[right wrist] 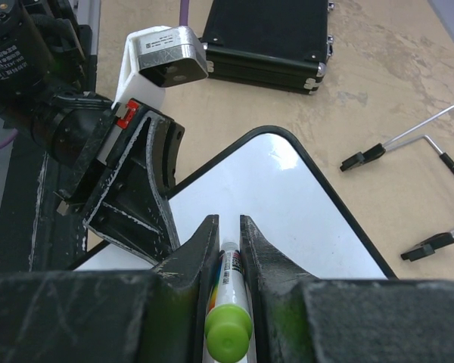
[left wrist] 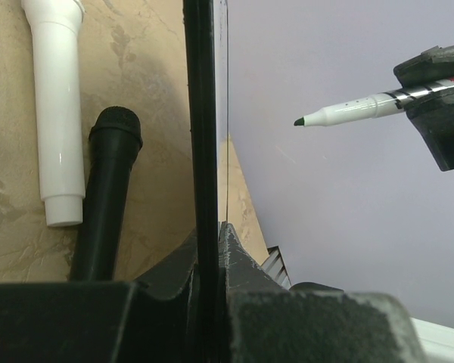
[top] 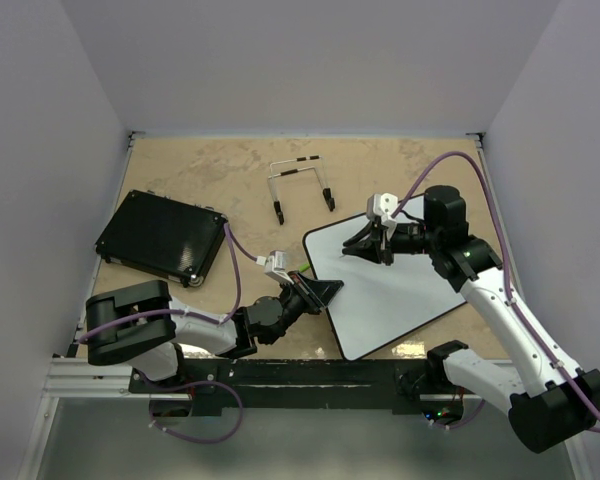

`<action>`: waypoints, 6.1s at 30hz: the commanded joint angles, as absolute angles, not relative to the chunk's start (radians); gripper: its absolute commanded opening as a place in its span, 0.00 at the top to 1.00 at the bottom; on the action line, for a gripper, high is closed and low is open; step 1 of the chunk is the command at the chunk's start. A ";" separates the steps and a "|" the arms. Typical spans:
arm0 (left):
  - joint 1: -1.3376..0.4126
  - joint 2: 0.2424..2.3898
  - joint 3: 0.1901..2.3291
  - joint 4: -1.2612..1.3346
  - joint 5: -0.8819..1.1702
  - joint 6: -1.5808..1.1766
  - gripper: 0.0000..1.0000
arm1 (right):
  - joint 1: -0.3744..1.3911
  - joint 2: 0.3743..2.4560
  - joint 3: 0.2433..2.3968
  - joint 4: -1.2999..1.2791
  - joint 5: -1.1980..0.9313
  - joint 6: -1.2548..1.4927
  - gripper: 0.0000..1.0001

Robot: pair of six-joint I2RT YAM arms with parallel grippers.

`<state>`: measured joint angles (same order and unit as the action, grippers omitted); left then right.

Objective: Write a sentence on the whiteboard

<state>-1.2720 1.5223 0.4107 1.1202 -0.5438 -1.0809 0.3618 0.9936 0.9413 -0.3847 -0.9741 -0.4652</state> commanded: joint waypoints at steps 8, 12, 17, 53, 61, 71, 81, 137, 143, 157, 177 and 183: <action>-1.281 1.536 0.445 1.146 -0.538 -1.022 1.00 | 0.374 0.973 0.936 -0.350 -0.950 -0.460 1.00; -1.282 1.536 0.446 1.149 -0.538 -1.023 1.00 | 0.376 0.973 0.936 -0.351 -0.956 -0.466 1.00; -1.282 1.534 0.446 1.150 -0.538 -1.026 1.00 | 0.376 0.973 0.934 -0.353 -0.956 -0.468 1.00; -1.282 1.545 0.445 1.173 -0.540 -1.048 1.00 | 0.433 1.005 0.968 -0.368 -0.916 -0.506 1.00; -1.281 1.546 0.442 1.183 -0.537 -1.049 1.00 | 0.433 1.009 0.973 -0.368 -0.916 -0.509 1.00; -1.281 1.552 0.437 1.193 -0.532 -1.049 1.00 | 0.433 1.029 0.997 -0.371 -0.900 -0.515 1.00; -1.281 1.546 0.437 1.192 -0.529 -1.046 1.00 | 0.433 1.035 1.012 -0.374 -0.891 -0.523 1.00; -1.279 1.562 0.422 1.243 -0.518 -1.045 1.00 | 0.463 1.035 0.954 -0.258 -0.943 -0.403 1.00; -1.279 1.562 0.419 1.249 -0.512 -1.045 1.00 | 0.463 1.042 0.980 -0.278 -0.966 -0.397 1.00; -1.273 1.562 0.411 1.259 -0.500 -1.045 1.00 | 0.463 1.048 0.997 -0.310 -0.962 -0.430 1.00; -1.261 1.563 0.400 1.293 -0.469 -1.034 1.00 | 0.462 1.071 0.983 -0.256 -0.910 -0.394 1.00; -1.261 1.559 0.394 1.307 -0.468 -1.026 1.00 | 0.460 1.045 0.979 -0.232 -0.813 -0.358 1.00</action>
<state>-1.2579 1.5707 0.3981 1.1942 -0.4965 -1.0954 0.4583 1.0737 0.9607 -0.2909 -0.8799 -0.4015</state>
